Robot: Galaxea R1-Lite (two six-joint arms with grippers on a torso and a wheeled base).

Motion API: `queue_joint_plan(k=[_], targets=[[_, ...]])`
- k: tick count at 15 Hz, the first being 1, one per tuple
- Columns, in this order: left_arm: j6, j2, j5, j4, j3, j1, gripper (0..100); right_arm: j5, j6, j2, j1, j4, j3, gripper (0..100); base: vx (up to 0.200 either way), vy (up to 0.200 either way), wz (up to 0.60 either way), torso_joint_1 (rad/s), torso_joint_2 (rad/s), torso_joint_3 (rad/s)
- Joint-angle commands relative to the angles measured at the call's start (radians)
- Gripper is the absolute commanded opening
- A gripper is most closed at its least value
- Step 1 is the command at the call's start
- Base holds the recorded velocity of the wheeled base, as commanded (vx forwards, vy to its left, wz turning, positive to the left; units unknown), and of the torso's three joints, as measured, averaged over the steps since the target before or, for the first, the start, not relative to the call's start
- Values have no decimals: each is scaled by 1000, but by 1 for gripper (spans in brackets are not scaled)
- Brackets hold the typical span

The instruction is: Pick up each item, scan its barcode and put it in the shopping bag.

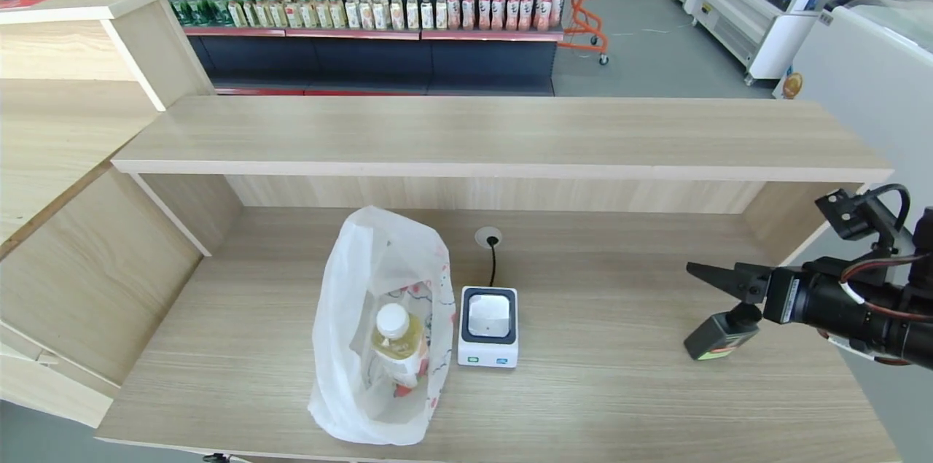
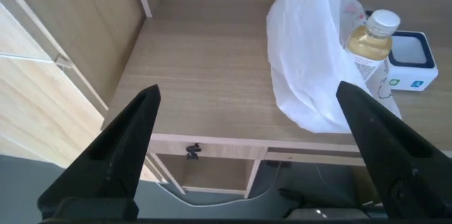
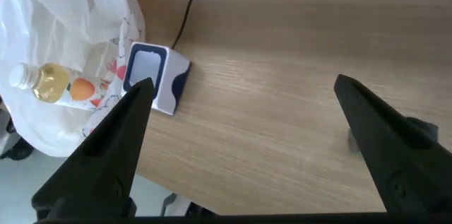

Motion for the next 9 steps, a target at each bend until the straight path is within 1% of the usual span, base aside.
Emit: queue_joint_plan(k=[1,3,5,6,7,8,9], targets=[[1,0,1,0,0,1,100,1,-1,-25,-2,3,34,100,-200,-200,0,27,7,2],[1,0,1,0,0,1,100,-1,-49,-25,-8,9,62,100,-200,-200,0,5,7,2],[4,0,-1,0,0,1,100,-2,-195,-18,-28,38,97,100,-200,-200,0,-17,0,9],[5,0,-1,0,0,1,100,-2,-238,-12,-37,52,99,100,0,0,0,0,0,0],[5,0,-1,0,0,1,100,-7,-376,14,-86,78,93,100,0,0,0,0,0,0],[5,0,-1,0,0,1,100,-19,-435,33,-114,80,89,100,0,0,0,0,0,0],[5,0,-1,0,0,1,100,-110,-592,83,-172,80,62,100,0,0,0,0,0,0]])
